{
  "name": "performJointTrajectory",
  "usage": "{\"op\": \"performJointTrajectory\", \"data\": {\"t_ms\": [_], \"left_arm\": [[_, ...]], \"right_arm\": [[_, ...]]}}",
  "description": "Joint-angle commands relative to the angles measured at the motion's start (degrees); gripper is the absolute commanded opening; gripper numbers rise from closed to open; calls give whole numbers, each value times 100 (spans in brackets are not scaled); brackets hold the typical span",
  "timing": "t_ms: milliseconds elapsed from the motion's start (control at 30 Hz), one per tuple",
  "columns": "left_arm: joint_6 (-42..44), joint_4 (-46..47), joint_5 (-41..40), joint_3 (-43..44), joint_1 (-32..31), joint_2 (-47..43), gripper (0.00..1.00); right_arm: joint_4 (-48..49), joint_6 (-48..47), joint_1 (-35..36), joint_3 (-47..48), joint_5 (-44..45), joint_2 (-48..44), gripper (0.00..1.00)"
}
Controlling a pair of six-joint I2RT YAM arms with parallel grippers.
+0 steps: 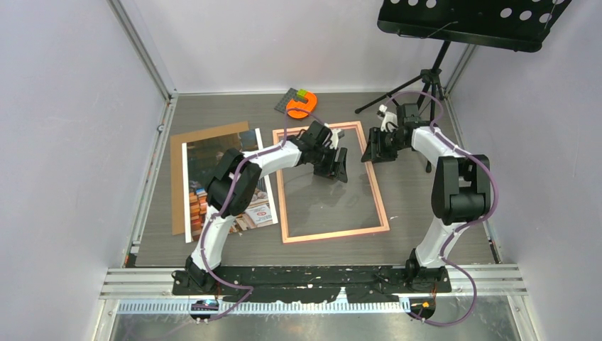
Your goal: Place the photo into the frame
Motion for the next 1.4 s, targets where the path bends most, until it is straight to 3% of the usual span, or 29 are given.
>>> {"op": "performJointTrajectory", "data": {"t_ms": [0, 500, 733, 933, 1233, 1367], "left_arm": [[-12, -274, -177, -126, -25, -116, 65], [568, -743, -543, 95, -18, -837, 76], [1263, -1156, -991, -592, 190, -1892, 80], [1780, -1420, -1147, -1521, 825, -3020, 79], [2606, -2005, -1417, -2416, 2342, -4513, 79], [2686, -2123, -1513, -2730, 2935, -5097, 79]], "right_arm": [[15, -87, -24, 110, 55, -467, 52], [534, -429, -27, -555, 706, -910, 52], [682, -524, 27, -598, 1033, -684, 52], [731, -573, 211, -561, 1258, -431, 50], [540, -563, 476, -401, 1725, -64, 48], [534, -543, 507, -435, 1896, -6, 38]]}}
